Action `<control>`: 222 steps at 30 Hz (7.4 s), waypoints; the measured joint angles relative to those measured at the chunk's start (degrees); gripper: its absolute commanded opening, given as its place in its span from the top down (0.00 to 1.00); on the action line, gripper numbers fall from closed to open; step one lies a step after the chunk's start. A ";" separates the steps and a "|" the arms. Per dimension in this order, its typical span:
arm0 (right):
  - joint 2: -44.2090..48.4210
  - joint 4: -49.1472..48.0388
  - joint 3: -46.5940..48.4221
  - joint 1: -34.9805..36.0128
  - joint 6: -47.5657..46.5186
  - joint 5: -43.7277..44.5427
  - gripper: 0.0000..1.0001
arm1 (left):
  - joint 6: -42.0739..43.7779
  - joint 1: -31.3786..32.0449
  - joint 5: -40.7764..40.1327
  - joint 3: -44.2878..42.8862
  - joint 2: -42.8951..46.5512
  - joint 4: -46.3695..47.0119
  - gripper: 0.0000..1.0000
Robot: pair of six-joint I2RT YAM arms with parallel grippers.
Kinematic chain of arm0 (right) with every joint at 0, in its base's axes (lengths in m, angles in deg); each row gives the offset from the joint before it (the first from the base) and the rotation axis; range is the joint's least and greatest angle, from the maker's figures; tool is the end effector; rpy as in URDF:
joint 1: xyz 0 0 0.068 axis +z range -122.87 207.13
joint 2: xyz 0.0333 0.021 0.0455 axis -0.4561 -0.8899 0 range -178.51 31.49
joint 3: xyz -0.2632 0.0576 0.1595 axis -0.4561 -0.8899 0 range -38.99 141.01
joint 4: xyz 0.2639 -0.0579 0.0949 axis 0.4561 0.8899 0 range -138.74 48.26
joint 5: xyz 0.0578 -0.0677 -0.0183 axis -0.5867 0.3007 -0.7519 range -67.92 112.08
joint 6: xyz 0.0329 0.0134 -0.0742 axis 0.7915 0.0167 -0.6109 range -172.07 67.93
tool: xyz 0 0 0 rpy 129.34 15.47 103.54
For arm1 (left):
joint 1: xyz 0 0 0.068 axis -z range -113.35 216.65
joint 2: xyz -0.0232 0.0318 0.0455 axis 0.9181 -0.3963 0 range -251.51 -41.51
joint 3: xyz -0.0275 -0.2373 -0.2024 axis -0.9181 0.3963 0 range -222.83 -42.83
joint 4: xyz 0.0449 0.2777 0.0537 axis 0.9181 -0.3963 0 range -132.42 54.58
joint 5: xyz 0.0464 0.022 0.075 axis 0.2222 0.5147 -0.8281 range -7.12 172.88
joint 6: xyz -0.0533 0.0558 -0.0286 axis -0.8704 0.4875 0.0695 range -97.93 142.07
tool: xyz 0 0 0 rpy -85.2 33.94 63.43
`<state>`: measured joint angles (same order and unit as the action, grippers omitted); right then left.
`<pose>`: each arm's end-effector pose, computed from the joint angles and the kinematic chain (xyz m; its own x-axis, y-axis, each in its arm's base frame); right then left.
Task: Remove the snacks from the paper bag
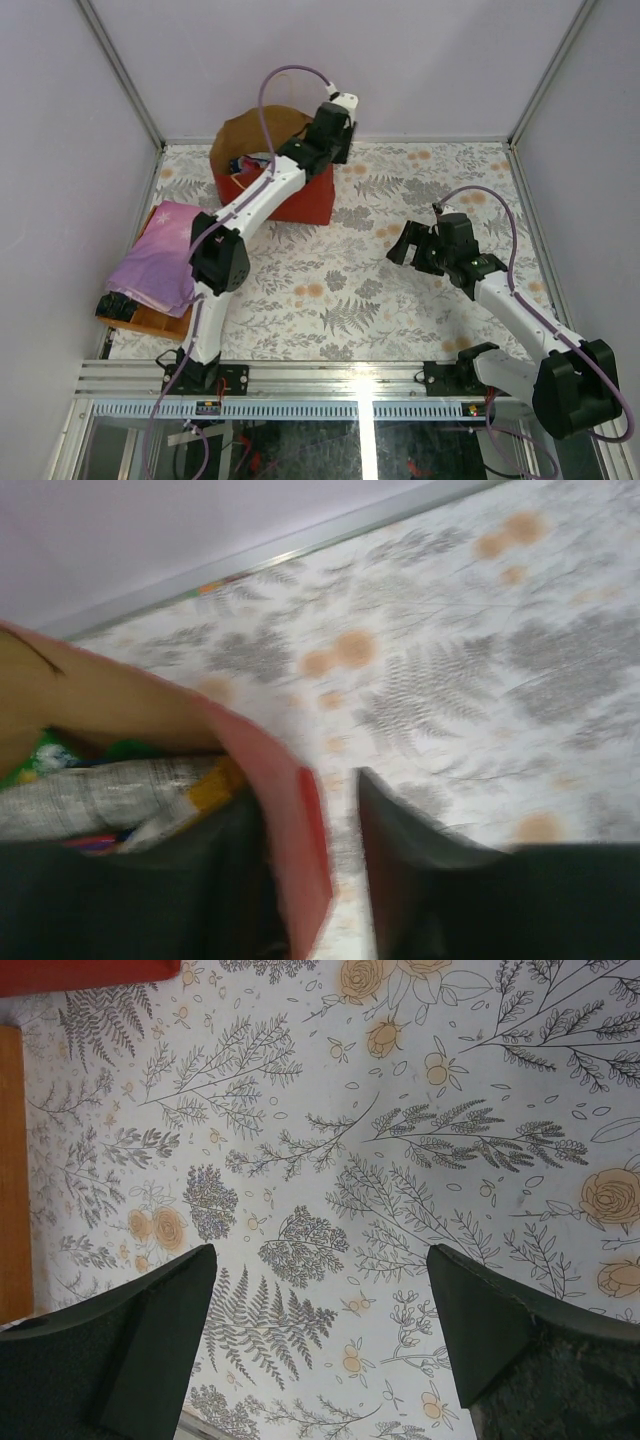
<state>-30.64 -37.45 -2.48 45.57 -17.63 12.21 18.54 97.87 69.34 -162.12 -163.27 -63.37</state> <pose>0.2460 0.0950 0.2334 -0.7196 0.3475 -0.6012 -0.0419 0.8425 0.5370 0.5034 -0.2854 0.3486 -0.4527 0.2042 -0.8680 0.3039 0.9505 0.0652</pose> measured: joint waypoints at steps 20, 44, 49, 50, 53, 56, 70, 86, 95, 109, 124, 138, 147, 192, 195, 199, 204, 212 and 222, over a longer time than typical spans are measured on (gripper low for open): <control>-3.89 -4.70 -0.26 0.07 -2.71 -1.64 0.05 | -8.02 -2.25 -3.50 40.35 63.12 14.91 0.28; 4.66 -8.15 -4.46 0.11 -3.39 0.96 0.04 | -31.69 -13.03 2.45 84.15 45.38 24.59 1.00; 4.68 -7.98 -4.46 0.11 -3.41 0.98 0.04 | -31.52 -18.36 2.62 82.09 38.58 28.24 1.00; 4.68 -7.89 -4.46 0.11 -3.41 0.98 0.04 | -31.54 -19.41 2.67 81.53 37.57 29.03 1.00; 4.66 -7.76 -4.46 0.11 -3.41 0.94 0.04 | -31.67 -22.62 2.82 80.48 34.99 31.98 1.00; 4.61 -7.76 -4.46 0.11 -3.41 0.81 0.04 | -32.09 -24.90 3.58 79.19 31.95 33.97 1.00; 3.10 -7.30 -4.31 0.13 -3.39 0.52 0.04 | -32.50 -28.15 2.08 68.30 24.55 33.70 1.00; 2.86 -7.26 -3.98 0.15 -3.13 -0.20 0.04 | -34.38 -33.97 0.44 61.05 20.35 30.53 1.00; 2.89 -7.21 -3.98 0.15 -3.10 -0.24 0.04 | -33.42 -35.47 -0.28 61.61 22.56 29.03 0.63; 2.86 -7.56 -3.98 0.20 -2.56 -1.81 0.04 | -27.91 -31.32 0.35 69.16 31.15 27.21 0.44; 2.84 -7.80 -4.04 0.22 -2.49 -1.81 0.04 | -15.17 -29.68 7.19 56.78 14.84 20.44 0.95; 2.58 -8.31 -4.55 0.22 -2.49 -1.86 0.04 | -20.61 -28.11 1.60 55.10 14.27 17.33 1.00; 2.58 -8.81 -4.79 0.22 -2.51 -3.21 0.04 | -24.61 -27.52 -1.38 58.25 16.96 15.87 1.00; 1.03 -5.66 -1.88 5.57 -4.44 -2.03 0.01 | -13.18 -27.58 1.33 61.90 31.82 13.77 0.00; 1.07 -5.86 1.53 9.55 -5.31 0.52 0.00 | -15.76 -27.32 1.42 61.64 40.22 13.75 0.00; 1.05 -7.34 5.73 11.06 -6.16 3.98 0.01 | -17.79 -27.10 1.90 58.05 48.46 12.15 0.00; -3.67 -7.74 16.44 11.65 -8.50 8.35 0.02 | -18.10 -27.10 2.84 49.00 51.45 8.96 0.00; -22.34 -4.22 46.73 12.07 -11.23 12.02 0.02 | -15.21 -27.06 4.37 25.03 34.82 2.80 0.00; -45.46 3.89 73.22 12.20 -18.62 16.59 0.05 | -9.51 -26.75 1.70 14.12 15.47 -2.75 0.00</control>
<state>-76.10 -33.56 70.74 57.77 -36.26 28.80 9.04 71.12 71.05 -148.00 -147.79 -66.12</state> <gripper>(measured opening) 0.979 0.997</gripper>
